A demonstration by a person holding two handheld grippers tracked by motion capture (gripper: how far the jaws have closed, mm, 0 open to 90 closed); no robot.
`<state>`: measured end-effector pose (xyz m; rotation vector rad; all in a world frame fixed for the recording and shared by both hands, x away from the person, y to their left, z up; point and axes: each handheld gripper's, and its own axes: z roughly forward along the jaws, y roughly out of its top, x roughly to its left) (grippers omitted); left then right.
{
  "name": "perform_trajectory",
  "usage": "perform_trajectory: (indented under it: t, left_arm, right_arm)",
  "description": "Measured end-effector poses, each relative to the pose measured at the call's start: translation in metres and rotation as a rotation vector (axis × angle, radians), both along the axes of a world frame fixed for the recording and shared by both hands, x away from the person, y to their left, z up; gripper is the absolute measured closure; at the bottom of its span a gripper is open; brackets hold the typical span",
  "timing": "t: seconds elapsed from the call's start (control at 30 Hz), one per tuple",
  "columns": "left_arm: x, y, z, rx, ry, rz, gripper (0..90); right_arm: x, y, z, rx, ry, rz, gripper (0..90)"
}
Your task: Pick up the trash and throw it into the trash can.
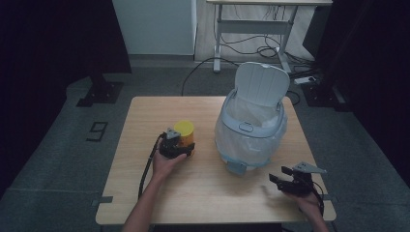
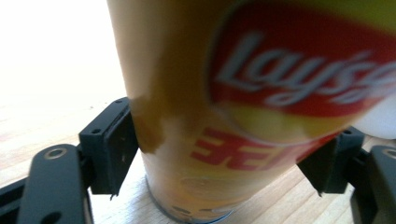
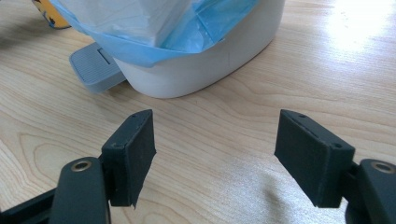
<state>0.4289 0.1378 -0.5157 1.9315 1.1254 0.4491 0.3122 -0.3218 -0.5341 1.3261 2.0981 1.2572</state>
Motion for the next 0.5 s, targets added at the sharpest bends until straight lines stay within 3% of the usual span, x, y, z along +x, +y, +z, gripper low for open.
perform_trajectory:
  t: [0.5]
  left_arm:
    - [-0.027, 0.017, 0.024, 0.0, -0.02, -0.07, 23.7]
  right_arm:
    - [-0.001, 0.0, -0.001, -0.005, 0.001, 0.002, 27.9]
